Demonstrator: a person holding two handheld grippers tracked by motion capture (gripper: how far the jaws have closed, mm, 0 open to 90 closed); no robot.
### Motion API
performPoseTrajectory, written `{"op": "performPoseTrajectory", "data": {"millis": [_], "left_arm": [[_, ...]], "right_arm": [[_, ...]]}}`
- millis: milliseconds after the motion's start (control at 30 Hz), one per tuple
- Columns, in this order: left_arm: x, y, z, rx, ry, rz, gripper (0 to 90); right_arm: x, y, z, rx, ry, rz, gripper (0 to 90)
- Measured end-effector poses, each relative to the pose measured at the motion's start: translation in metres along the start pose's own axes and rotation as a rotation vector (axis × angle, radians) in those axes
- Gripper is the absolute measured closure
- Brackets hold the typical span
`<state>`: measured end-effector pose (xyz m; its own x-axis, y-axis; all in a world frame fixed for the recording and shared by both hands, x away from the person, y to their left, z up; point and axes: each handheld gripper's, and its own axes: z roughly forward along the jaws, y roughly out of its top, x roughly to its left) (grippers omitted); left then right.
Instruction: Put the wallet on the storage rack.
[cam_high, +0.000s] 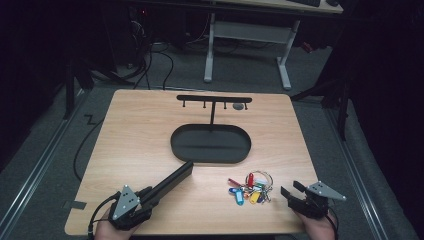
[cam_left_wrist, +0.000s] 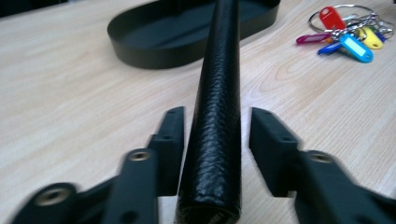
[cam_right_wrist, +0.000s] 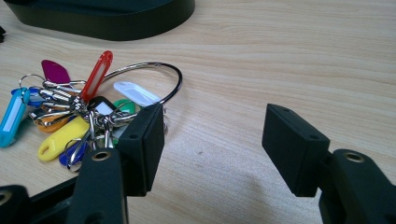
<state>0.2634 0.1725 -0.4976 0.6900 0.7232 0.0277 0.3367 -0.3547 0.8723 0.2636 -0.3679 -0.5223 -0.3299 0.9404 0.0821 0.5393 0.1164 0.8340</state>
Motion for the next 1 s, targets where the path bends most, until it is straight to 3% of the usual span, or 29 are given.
{"op": "performPoseTrajectory", "data": {"millis": [33, 167, 267, 567, 767, 1000], "left_arm": [[-0.001, 0.001, 0.000, 0.011, 0.006, -0.011, 60.2], [-0.005, 0.005, 0.003, 0.057, 0.045, 0.026, 63.4], [-0.003, 0.008, 0.004, 0.086, 0.048, 0.040, 63.4], [0.008, 0.023, 0.006, 0.205, 0.010, 0.113, 63.7], [0.013, 0.034, 0.009, 0.270, -0.033, 0.112, 62.4], [0.011, 0.047, 0.014, 0.361, -0.029, 0.152, 61.0]], "right_arm": [[0.000, 0.000, 0.000, 0.000, 0.000, 0.000, 39.3], [-0.001, 0.000, 0.001, -0.002, 0.014, -0.002, 39.2], [-0.001, 0.001, 0.001, -0.006, 0.025, -0.001, 39.3], [-0.002, 0.002, 0.000, -0.015, 0.032, -0.004, 39.3], [-0.001, 0.002, 0.000, -0.010, 0.032, 0.000, 39.2], [-0.001, 0.001, 0.001, -0.003, 0.040, 0.002, 39.2]]}}
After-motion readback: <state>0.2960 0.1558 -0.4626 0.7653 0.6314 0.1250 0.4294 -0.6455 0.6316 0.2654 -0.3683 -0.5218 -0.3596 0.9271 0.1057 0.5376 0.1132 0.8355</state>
